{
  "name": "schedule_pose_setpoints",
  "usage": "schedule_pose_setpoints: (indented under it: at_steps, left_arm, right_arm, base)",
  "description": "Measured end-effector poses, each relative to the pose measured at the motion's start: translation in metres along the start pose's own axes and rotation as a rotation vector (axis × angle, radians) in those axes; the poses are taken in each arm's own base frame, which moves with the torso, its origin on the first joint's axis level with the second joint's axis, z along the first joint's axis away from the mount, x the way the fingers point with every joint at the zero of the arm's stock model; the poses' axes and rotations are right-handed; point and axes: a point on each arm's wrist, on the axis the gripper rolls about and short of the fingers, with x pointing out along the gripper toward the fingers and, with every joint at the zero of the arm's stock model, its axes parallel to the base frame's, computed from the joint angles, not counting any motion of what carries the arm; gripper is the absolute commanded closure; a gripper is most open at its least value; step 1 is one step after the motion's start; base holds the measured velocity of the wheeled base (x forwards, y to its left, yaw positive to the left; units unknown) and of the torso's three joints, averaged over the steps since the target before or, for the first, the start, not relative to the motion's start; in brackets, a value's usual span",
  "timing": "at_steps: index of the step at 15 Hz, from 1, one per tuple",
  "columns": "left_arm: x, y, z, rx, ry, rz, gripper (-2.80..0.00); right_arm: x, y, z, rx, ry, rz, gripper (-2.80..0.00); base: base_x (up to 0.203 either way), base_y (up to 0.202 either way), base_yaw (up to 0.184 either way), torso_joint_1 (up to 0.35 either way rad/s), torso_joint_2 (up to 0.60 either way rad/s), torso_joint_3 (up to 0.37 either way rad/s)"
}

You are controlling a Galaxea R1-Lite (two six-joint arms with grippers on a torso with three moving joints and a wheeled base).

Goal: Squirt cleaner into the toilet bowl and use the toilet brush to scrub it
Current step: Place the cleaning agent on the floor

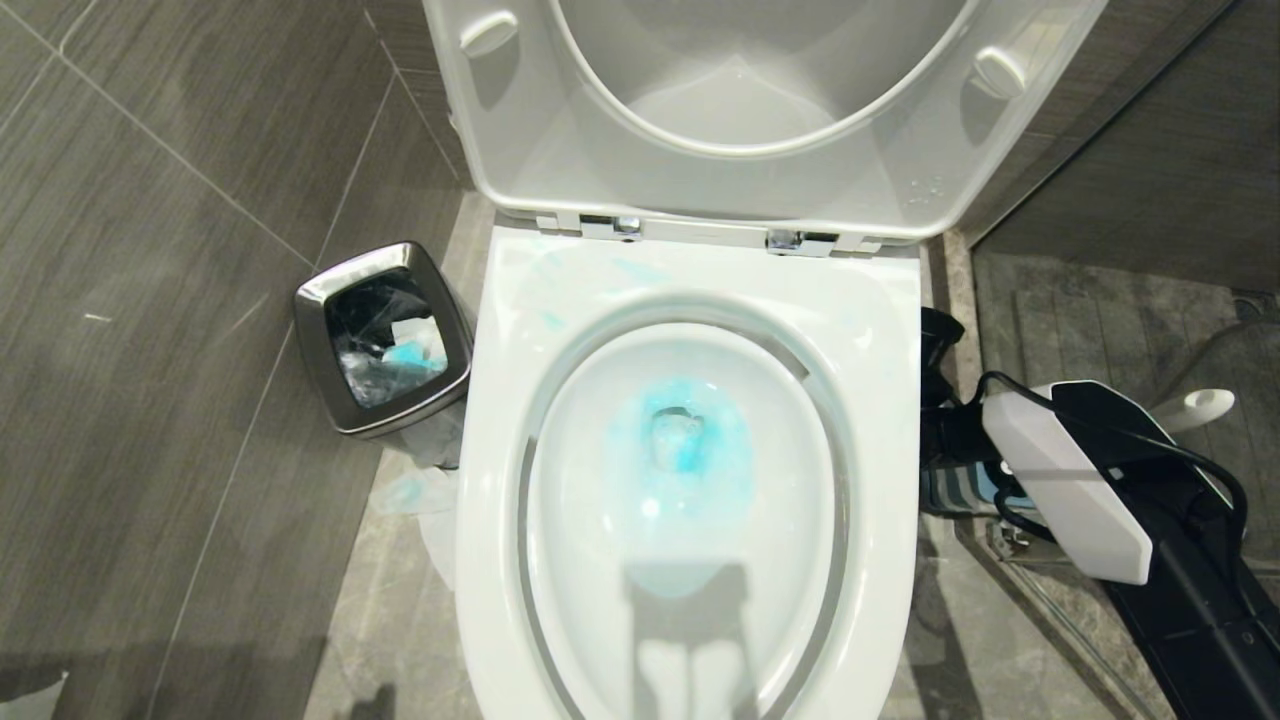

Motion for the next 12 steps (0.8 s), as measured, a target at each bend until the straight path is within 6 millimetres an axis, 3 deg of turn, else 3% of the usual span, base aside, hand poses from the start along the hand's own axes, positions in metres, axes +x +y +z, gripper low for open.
schedule_pose_setpoints:
  at_steps: [6, 12]
  left_arm:
    - [0.000, 0.000, 0.000, -0.002, 0.000, 0.000, 0.00]
    - [0.000, 0.000, 0.000, -0.003, 0.001, 0.002, 0.00]
  right_arm:
    - [0.000, 0.004, 0.000, 0.001, -0.032, 0.003, 0.00]
    - [-0.003, 0.014, -0.021, -0.007, -0.027, 0.017, 0.00]
  base:
    - [0.000, 0.000, 0.000, 0.000, 0.00, 0.000]
    - [0.000, 0.000, 0.000, 0.001, 0.00, -0.031]
